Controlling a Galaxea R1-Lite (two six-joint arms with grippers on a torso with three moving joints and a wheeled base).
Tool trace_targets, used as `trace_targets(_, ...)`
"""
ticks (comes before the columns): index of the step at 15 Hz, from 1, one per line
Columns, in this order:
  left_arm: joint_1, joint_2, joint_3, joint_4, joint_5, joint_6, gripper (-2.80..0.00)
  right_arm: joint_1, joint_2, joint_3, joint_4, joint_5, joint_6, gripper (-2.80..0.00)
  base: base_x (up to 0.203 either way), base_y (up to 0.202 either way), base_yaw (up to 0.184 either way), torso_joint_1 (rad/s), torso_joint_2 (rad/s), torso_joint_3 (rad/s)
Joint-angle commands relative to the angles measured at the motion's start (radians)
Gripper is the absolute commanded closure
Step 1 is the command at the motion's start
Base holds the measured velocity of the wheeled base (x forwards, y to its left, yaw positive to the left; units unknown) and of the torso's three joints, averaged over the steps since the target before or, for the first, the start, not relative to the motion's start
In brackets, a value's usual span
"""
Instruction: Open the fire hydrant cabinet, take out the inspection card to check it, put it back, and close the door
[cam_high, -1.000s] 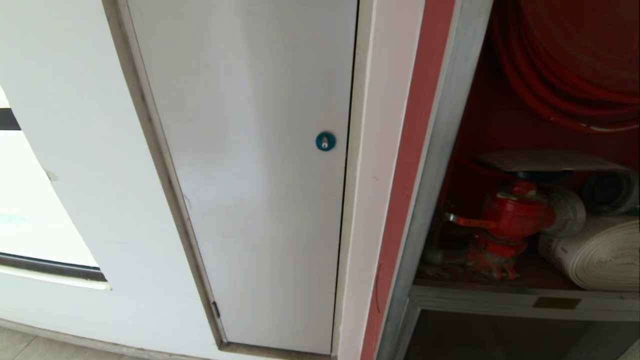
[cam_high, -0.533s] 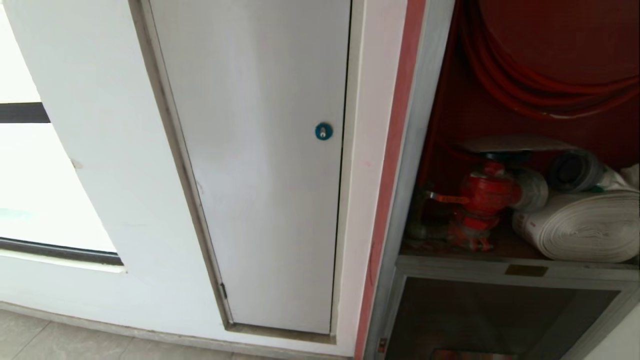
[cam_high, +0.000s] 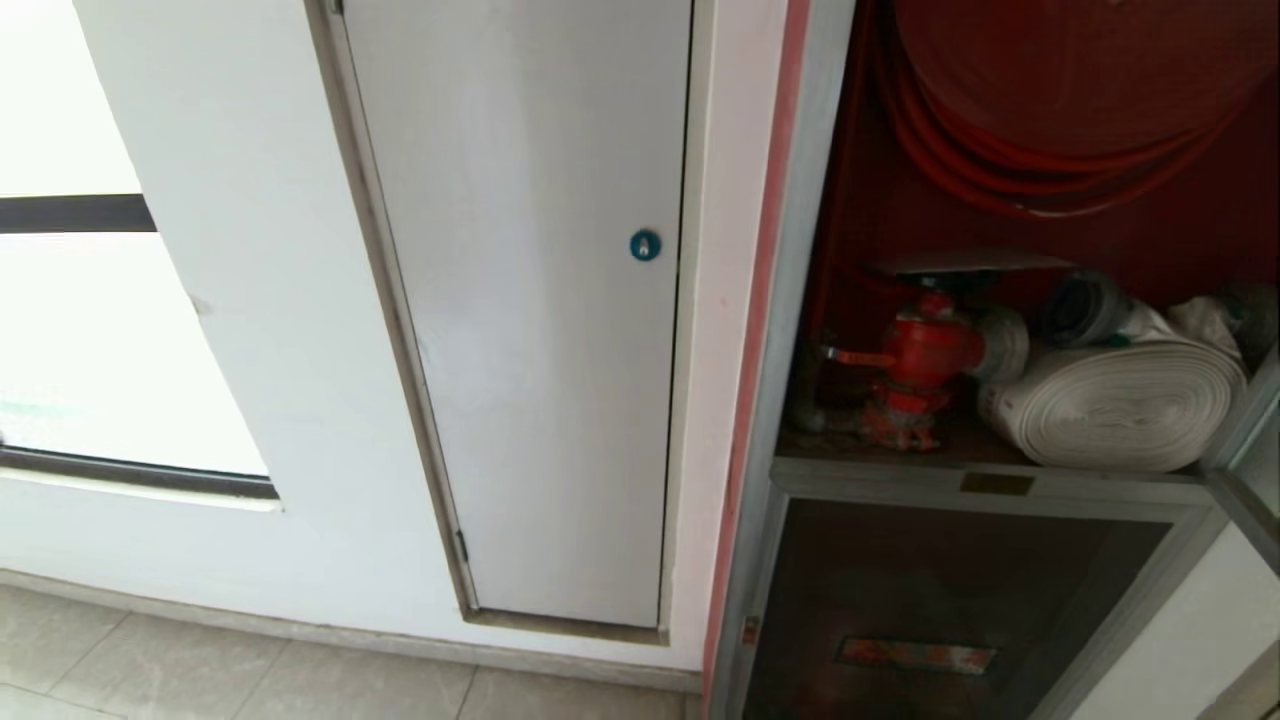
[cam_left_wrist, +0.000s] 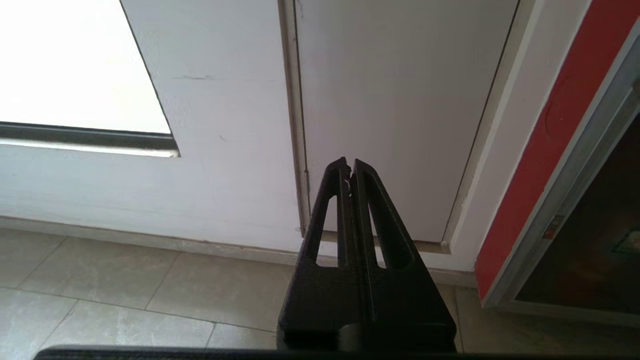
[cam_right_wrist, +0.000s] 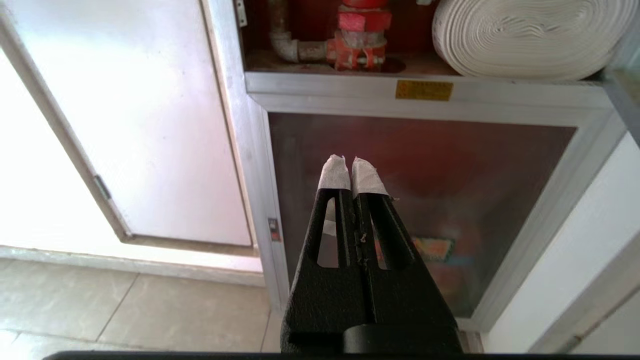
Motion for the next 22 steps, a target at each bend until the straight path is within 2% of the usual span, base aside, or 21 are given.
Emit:
trace_targets(1, 0.000, 0.000, 0.006, -0.001, 0.000, 0.000, 0.00, 0.000, 0.000, 0.000, -0.001, 0.000, 0.000, 0.00, -0.195, 0.000, 0.000, 0.003, 0.00, 0.002)
trace_targets(12, 0.000, 0.000, 0.006, -0.001, -0.001, 0.000, 0.00, 0.000, 0.000, 0.000, -0.001, 0.000, 0.000, 0.00, -0.194, 0.000, 0.000, 0.003, 0.00, 0.002)
trace_targets(22, 0.000, 0.000, 0.006, -0.001, 0.000, -0.004, 0.00, 0.000, 0.000, 0.000, -0.002, 0.003, -0.009, 0.00, -0.006, 0.000, 0.000, 0.002, 0.00, 0.000)
